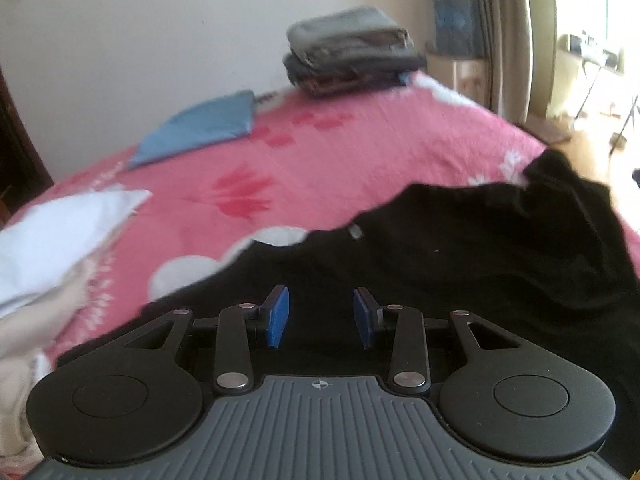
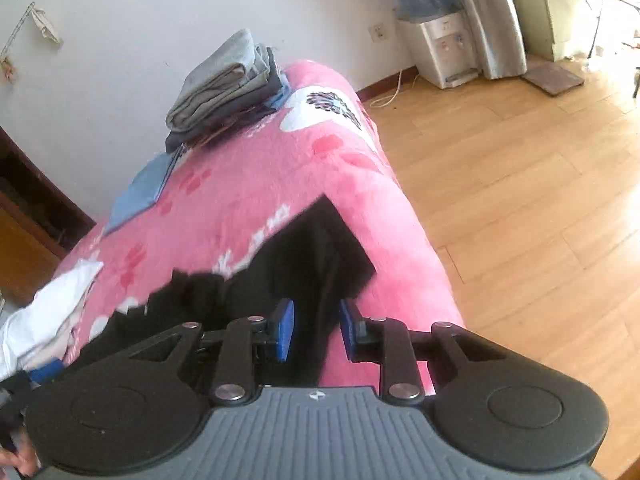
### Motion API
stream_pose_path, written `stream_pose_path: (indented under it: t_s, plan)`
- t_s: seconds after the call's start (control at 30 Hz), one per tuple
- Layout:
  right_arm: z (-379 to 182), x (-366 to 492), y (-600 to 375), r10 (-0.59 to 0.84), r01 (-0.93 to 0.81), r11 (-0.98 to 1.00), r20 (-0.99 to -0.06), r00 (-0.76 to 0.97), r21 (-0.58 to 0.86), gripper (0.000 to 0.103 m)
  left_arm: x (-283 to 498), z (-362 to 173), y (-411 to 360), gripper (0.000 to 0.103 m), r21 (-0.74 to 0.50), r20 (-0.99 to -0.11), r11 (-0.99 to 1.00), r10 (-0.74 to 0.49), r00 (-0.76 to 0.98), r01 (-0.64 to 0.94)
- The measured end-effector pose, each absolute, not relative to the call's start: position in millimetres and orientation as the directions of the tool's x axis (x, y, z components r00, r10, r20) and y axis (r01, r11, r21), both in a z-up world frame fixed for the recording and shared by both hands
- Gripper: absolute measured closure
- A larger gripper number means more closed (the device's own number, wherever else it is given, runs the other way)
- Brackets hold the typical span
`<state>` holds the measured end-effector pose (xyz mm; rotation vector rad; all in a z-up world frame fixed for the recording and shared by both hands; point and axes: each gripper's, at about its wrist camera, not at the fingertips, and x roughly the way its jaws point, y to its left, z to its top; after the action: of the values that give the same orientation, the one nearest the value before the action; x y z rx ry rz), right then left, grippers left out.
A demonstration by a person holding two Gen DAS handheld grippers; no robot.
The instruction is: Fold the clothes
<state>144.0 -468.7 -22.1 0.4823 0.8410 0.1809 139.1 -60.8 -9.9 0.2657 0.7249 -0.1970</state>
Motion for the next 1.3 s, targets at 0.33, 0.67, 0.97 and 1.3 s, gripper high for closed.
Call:
stream_pose_path:
  t_s: [0.33, 0.67, 0.97, 1.3]
  plan:
    - [-25.2, 242.4, -361.6, 0.494, -0.381, 0.864, -0.698, 0.518, 0.328, 0.064, 159.9, -54.0, -91.1, 0.068, 0.119, -0.628, 0.954, -0.141, 0.766, 0.274]
    - [-55.0, 263.8, -322.0, 0.456, -0.507, 0.837, -0.774, 0.44, 0.205, 0.102, 162.2, -77.3, -103.7, 0.067, 0.235, -0.626, 0.925, -0.091, 0.774, 0.299]
    - [-61.8, 264.3, -372.1, 0.51, -0.263, 0.856, -0.645, 0.569, 0.445, 0.073, 179.2, -58.9, -106.8, 0.067, 0.307, -0.709, 0.876, -0.049, 0.704, 0.371]
    - [-54.2, 216.9, -520.5, 0.393, -0.026, 0.849, -0.599, 0.698, 0.527, 0.054, 195.9, -29.5, -144.0, 0.067, 0.284, -0.639, 0.885, -0.113, 0.761, 0.37]
